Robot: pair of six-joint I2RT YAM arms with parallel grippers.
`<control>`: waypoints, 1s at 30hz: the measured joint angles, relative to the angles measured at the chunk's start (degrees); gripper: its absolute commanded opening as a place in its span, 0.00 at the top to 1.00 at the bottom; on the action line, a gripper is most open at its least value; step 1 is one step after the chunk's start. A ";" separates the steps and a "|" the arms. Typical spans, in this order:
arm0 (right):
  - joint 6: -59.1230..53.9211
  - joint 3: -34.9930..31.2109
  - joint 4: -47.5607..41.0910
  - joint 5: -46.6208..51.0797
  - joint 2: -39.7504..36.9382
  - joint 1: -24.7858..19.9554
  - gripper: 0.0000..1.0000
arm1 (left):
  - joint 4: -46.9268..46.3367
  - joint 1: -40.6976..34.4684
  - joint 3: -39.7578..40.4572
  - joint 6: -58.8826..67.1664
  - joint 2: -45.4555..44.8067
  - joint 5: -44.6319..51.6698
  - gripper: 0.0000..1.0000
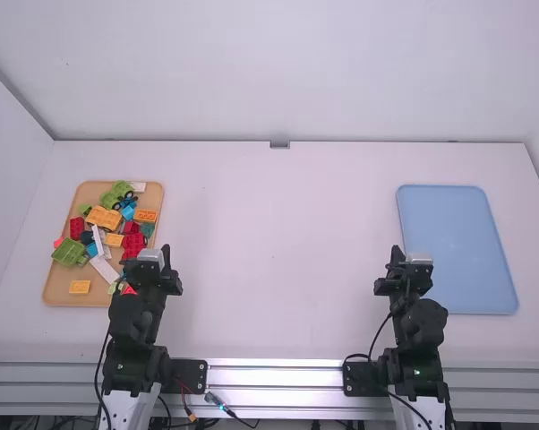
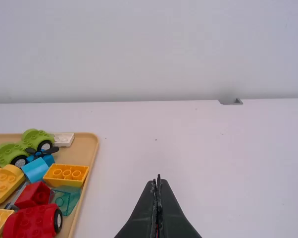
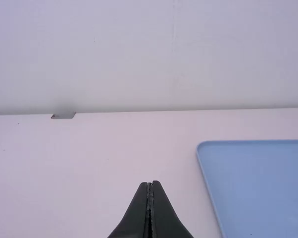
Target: Assemble lego blocks to make yellow taxi
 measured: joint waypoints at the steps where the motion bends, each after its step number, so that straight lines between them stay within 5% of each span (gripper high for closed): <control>1: 0.00 0.00 0.02 -0.11 0.02 0.00 1.00 | 0.02 0.00 0.00 -0.02 0.00 0.00 1.00; 13: -0.28 0.07 0.00 -0.13 1.88 0.00 0.93 | 0.07 -0.02 0.00 0.00 1.46 0.02 0.93; 30: -1.77 9.22 0.35 -2.19 17.75 -0.13 0.67 | 0.61 -0.26 7.13 -0.92 11.17 -0.26 0.67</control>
